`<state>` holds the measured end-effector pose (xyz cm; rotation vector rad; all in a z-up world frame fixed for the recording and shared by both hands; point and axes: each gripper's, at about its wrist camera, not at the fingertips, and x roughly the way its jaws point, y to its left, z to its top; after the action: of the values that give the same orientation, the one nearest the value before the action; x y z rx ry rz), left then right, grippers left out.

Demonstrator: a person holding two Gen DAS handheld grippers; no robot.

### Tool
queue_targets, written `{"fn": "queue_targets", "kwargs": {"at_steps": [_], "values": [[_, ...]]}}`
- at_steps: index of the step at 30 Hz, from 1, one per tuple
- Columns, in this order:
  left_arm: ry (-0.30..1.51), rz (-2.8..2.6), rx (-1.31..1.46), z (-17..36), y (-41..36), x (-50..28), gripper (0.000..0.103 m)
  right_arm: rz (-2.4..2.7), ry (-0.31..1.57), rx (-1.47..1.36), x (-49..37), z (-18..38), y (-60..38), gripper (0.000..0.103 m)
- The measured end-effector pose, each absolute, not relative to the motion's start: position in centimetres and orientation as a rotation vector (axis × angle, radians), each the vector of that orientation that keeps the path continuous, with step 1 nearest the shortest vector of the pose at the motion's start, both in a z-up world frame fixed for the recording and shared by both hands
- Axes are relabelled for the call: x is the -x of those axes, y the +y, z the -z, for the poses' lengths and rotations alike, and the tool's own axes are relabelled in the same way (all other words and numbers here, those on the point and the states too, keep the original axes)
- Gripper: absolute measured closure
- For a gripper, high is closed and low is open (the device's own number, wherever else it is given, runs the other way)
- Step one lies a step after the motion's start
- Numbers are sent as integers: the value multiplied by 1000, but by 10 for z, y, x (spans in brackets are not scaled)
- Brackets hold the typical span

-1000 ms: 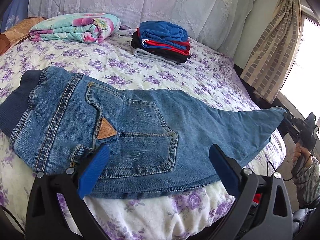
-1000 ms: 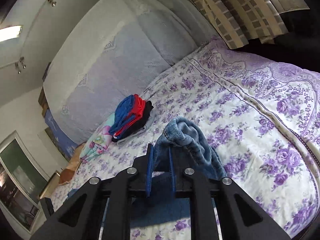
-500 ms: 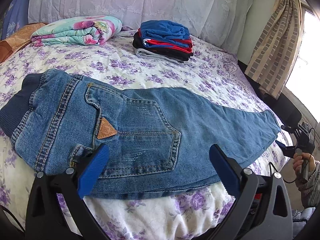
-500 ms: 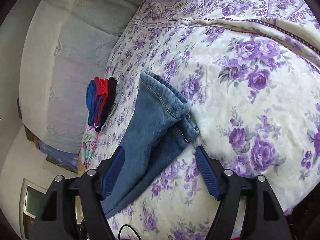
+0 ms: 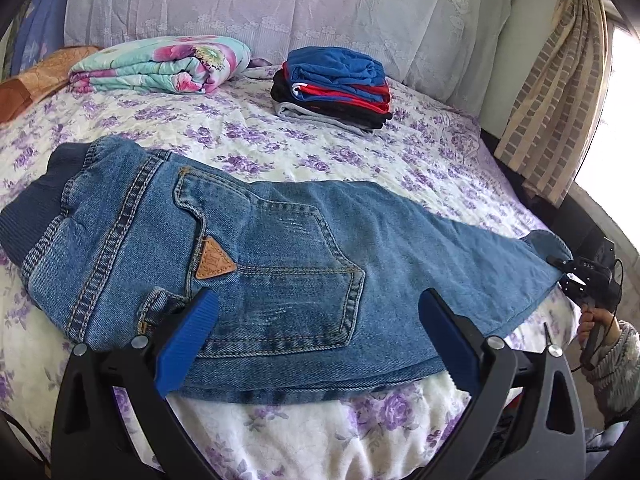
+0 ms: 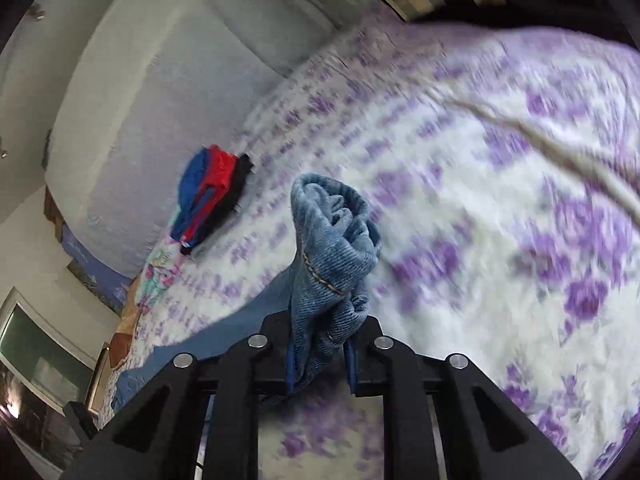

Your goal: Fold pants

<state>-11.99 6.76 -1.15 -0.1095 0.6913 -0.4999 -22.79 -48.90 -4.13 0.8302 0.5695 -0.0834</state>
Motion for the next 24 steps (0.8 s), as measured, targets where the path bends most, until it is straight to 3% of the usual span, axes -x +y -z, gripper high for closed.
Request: {"fn": "queue_targets", "kwargs": {"at_steps": [2,4,5,9,12,15,21,23,24], "values": [[693,477,56,11,61,122,5,37,520,-901,241,48,-496,77],[698,469,46,10,60,124,5,107,444,-880,261,26,-498,52],[703,470,58,8,62,123,5,148,377,-861,273,12,-500,50],[710,503,167,-4,71,122,5,116,284,-718,270,-39,-481,50],[699,527,185,-15,63,118,5,-205,419,-661,205,-55,-424,49],[696,547,169,-20,44,113,5,-504,576,-652,134,-51,-344,39],[817,493,107,13,23,91,5,-846,957,-711,18,1,-195,33],[788,498,47,17,23,101,5,-798,1062,-719,8,27,-174,40],[784,487,1,20,21,107,5,-770,1074,-748,0,31,-176,50]]}}
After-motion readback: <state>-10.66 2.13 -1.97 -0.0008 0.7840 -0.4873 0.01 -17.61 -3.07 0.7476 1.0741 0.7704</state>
